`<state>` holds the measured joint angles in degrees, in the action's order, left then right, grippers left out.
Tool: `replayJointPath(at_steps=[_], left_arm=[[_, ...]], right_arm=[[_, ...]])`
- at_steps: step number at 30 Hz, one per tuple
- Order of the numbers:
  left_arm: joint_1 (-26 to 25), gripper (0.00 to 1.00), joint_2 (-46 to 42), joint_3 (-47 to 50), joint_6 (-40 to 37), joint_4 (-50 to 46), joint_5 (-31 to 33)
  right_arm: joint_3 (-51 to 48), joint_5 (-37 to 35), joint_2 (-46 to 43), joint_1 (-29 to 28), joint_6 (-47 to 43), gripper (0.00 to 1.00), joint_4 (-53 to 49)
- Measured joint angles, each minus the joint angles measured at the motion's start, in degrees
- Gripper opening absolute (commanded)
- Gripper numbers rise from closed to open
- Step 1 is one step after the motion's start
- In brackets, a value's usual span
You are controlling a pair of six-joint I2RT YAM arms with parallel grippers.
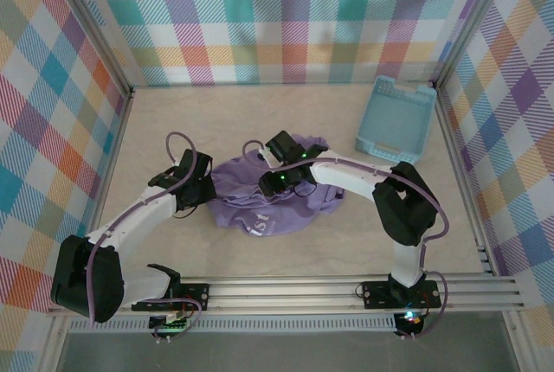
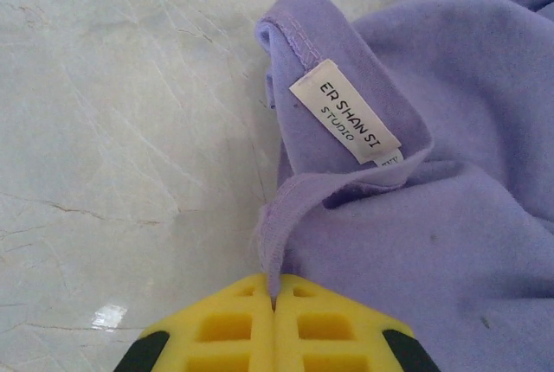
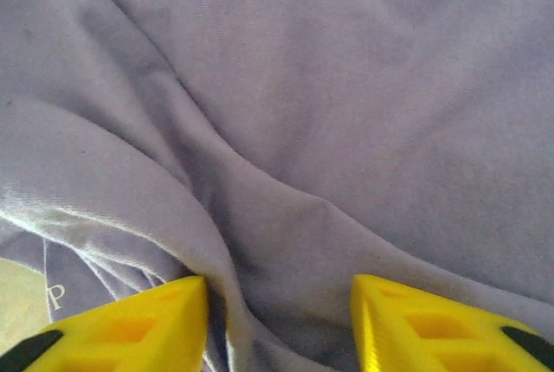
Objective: Fold the inside-out t-shirt
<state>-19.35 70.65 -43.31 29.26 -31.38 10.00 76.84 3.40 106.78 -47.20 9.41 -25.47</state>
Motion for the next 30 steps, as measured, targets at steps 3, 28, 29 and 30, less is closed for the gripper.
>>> replayJointPath(at_steps=[3, 28, 29, 30], left_arm=[[0.0, 0.03, 0.11, 0.0, -0.15, 0.0, -0.02], [-0.17, 0.24, -2.08, -0.33, -0.17, -1.81, 2.51], [-0.52, 0.3, -2.93, -1.11, -0.17, -2.27, 2.69], [-0.98, 0.36, -3.85, -1.86, -0.11, -2.84, 2.89]], right_arm=[[-0.22, -2.12, -0.26, -1.46, -0.59, 0.54, -0.07], [2.19, -7.8, -14.43, -3.04, -0.83, 0.0, -4.61], [3.08, -7.26, -15.98, -3.04, -0.68, 0.0, -4.7], [3.82, -6.99, -16.85, -3.04, -0.59, 0.0, -4.79]])
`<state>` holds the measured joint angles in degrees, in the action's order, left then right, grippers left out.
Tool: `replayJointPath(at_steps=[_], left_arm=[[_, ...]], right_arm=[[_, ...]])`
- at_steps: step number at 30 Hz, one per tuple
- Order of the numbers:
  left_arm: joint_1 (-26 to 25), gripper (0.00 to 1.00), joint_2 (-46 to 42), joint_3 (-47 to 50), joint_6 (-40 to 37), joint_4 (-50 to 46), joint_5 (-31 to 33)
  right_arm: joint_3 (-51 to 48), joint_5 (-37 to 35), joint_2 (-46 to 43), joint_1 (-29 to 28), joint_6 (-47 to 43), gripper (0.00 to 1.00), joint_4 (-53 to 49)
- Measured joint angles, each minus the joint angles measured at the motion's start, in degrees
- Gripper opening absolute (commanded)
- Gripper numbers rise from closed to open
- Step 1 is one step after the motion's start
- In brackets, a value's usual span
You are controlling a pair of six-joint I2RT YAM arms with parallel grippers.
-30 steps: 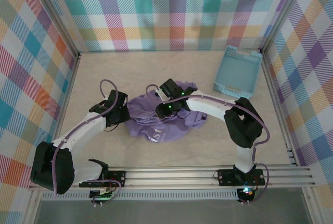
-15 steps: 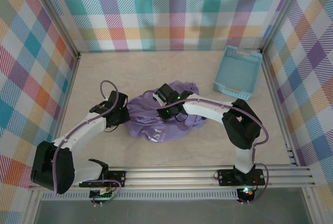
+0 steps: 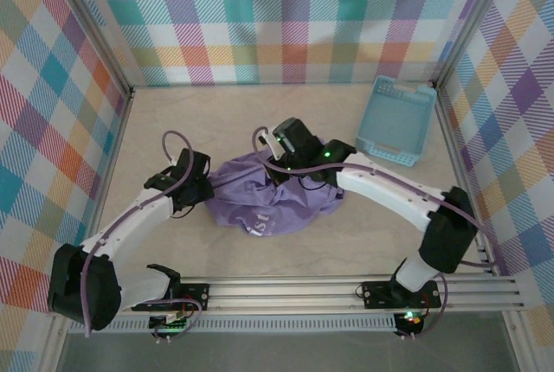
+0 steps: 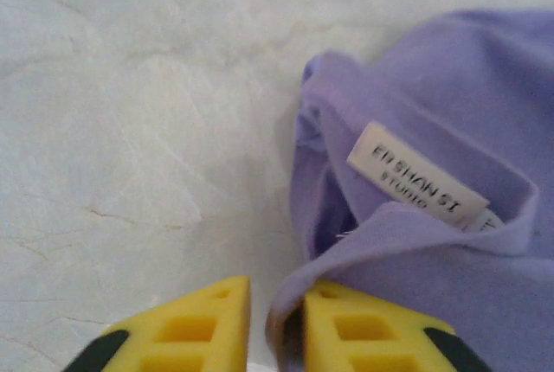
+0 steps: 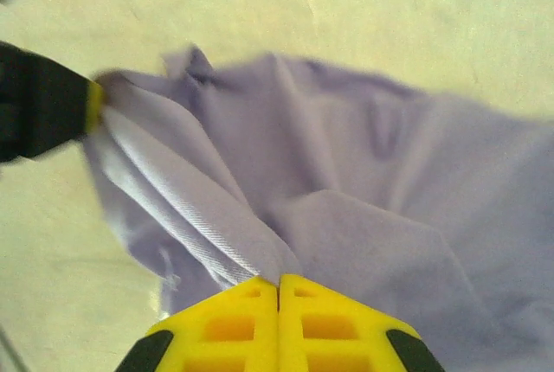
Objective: Fold the inside-out t-shirt
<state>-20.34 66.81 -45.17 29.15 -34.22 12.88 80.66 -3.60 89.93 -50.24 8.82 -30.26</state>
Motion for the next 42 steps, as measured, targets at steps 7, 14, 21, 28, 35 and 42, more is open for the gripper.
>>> replayJointPath(at_steps=[7, 14, 21, 28, 35, 42], left_arm=[[-14.82, 0.53, -15.8, -4.31, 1.66, -2.21, 5.03], [-26.1, 0.58, -12.9, -2.95, 2.67, 2.82, 4.76], [-26.77, 0.59, -1.99, -0.09, 6.95, 10.82, 1.4], [-26.67, 0.56, 0.72, -0.09, 10.78, 16.52, 0.44], [-26.6, 0.47, 4.55, -0.13, 11.15, 18.4, 0.5], [-26.4, 0.27, 8.22, -0.96, 10.51, 18.34, 0.85]], right_arm=[[4.48, 0.55, 2.08, 0.0, 0.68, 0.0, -1.86], [5.14, 2.69, 4.46, 0.02, 1.27, 0.0, -3.06], [4.92, 4.35, 4.42, 0.0, 2.56, 0.0, -2.58], [2.05, 5.22, 4.2, 0.0, 3.23, 0.0, -1.88], [1.01, 5.46, 3.96, 0.15, 3.91, 0.0, -1.29], [0.81, 5.62, 3.69, 0.15, 4.04, 0.0, -0.63]])
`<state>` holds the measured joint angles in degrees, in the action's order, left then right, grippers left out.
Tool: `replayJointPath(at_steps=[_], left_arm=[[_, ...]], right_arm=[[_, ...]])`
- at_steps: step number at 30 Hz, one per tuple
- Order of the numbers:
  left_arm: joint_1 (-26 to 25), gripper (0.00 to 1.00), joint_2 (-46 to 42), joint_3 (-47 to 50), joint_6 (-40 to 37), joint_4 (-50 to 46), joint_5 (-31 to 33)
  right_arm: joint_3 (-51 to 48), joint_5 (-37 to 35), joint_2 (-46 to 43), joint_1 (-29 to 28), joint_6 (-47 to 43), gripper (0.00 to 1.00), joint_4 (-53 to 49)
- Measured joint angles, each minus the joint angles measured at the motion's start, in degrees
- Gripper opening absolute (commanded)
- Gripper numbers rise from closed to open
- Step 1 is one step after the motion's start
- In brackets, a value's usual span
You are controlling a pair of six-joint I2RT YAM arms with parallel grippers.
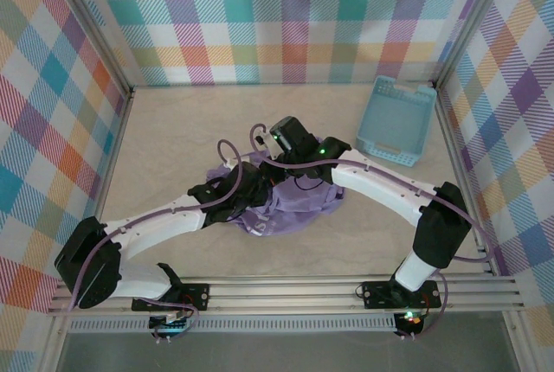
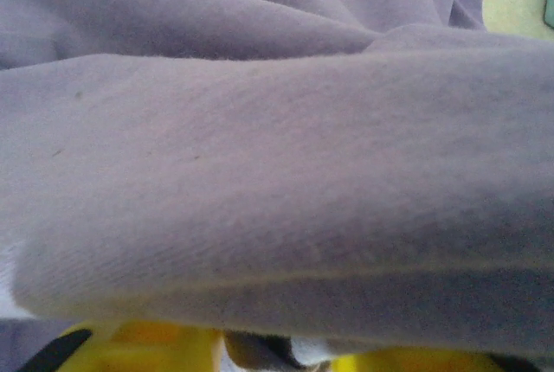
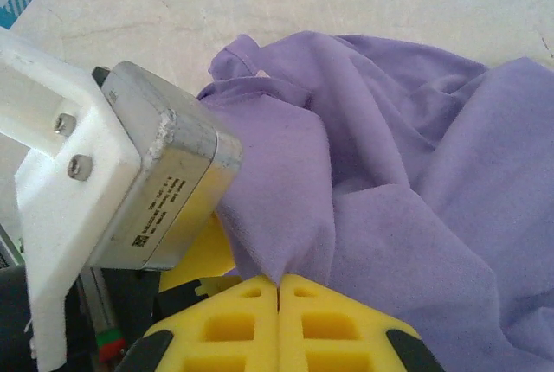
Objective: Fold the inside-out t-shirt
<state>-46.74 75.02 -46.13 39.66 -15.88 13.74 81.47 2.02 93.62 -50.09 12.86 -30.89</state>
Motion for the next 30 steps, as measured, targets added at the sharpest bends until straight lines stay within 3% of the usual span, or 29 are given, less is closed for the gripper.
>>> replayJointPath(at_steps=[13, 22, 23, 27, 30], left_arm=[[0.0, 0.03, -0.44, -0.55, -0.24, -0.83, 2.01], [0.0, 0.0, -9.46, 2.93, -2.19, 2.32, -0.09], [0.0, 0.0, -10.01, 3.54, -2.45, 3.06, -0.66], [0.0, 0.0, -10.36, 5.4, -3.1, 4.0, -1.77], [0.72, 0.0, -10.38, 5.84, -3.06, 4.31, -2.58]], right_arm=[[-0.02, -3.8, 0.15, 0.02, 0.0, 0.0, -0.07], [0.31, -3.65, 7.98, 5.31, 1.31, 0.0, 0.07], [0.48, -3.41, 8.85, 5.53, 1.33, 0.02, 0.15], [0.59, -3.8, 9.44, 5.4, 1.64, 0.29, 0.39], [-1.14, -5.66, 7.04, 5.33, 1.33, 0.38, 0.9]])
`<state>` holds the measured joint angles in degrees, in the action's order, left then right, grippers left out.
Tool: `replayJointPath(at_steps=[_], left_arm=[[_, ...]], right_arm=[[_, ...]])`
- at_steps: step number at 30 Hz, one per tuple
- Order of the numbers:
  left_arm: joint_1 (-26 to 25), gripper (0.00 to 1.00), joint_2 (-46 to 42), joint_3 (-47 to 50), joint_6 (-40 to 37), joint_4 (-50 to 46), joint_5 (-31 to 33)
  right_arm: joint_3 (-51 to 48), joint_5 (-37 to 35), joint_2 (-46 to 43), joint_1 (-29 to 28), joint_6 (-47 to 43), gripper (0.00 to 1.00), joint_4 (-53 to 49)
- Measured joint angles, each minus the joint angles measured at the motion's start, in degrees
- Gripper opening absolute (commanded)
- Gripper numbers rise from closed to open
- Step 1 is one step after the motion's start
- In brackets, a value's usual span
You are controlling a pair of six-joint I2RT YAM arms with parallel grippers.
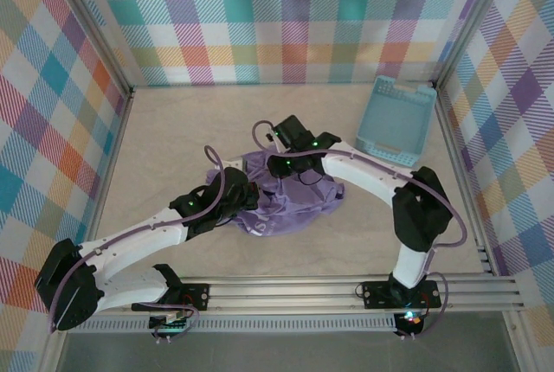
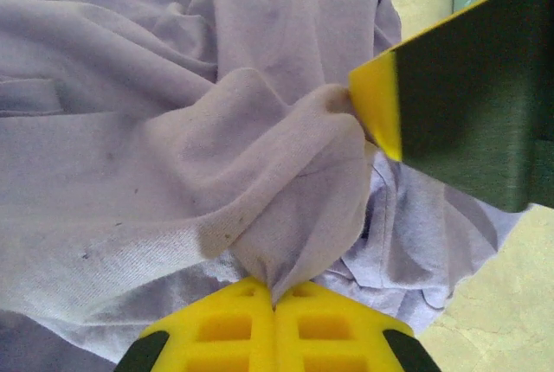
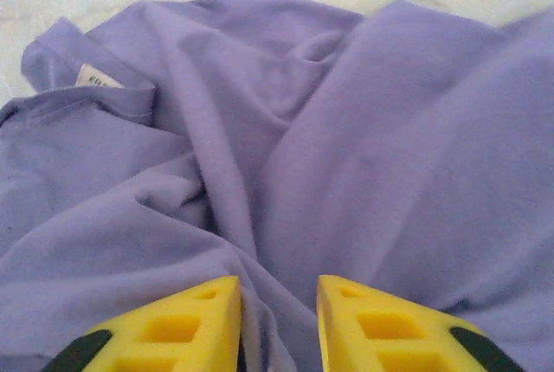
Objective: Fold the inside-out t-shirt
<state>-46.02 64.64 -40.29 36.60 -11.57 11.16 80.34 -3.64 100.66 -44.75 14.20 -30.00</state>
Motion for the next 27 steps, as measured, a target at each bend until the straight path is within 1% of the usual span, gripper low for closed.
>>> replayJointPath(at_steps=[3, 7, 9, 10, 15, 20, 27], left_arm=[[1.29, 0.0, 0.0, 0.44, 0.04, 1.14, -1.14], [2.8, 0.0, 0.0, 0.76, 0.13, 1.73, -2.32], [3.06, 0.0, -0.11, 0.79, 0.2, 1.97, -2.78], [3.08, 0.0, -0.22, 0.81, 0.22, 2.16, -2.89], [3.1, 0.0, -1.03, 1.31, 0.24, 2.78, -3.65], [3.1, 0.0, -1.49, 2.12, 0.31, 2.8, -4.11], [3.1, 0.0, -1.73, 2.67, 1.11, 2.84, -4.33]], right_arm=[[-4.72, -1.84, -5.95, -1.97, 0.0, 0.38, 0.2], [-10.25, -2.25, -13.38, -9.4, 0.17, 0.34, 0.72], [-12.09, -0.74, -14.71, -12.31, 0.26, 0.34, 1.73], [-12.79, -0.15, -14.71, -12.83, 0.35, 0.34, 2.32], [-13.97, -0.52, -10.25, -12.09, -0.07, 0.32, 5.11], [-13.57, -2.93, -4.68, -10.4, -0.11, 0.32, 6.69], [-12.28, -5.4, -1.57, -8.04, -0.09, 0.36, 7.39]])
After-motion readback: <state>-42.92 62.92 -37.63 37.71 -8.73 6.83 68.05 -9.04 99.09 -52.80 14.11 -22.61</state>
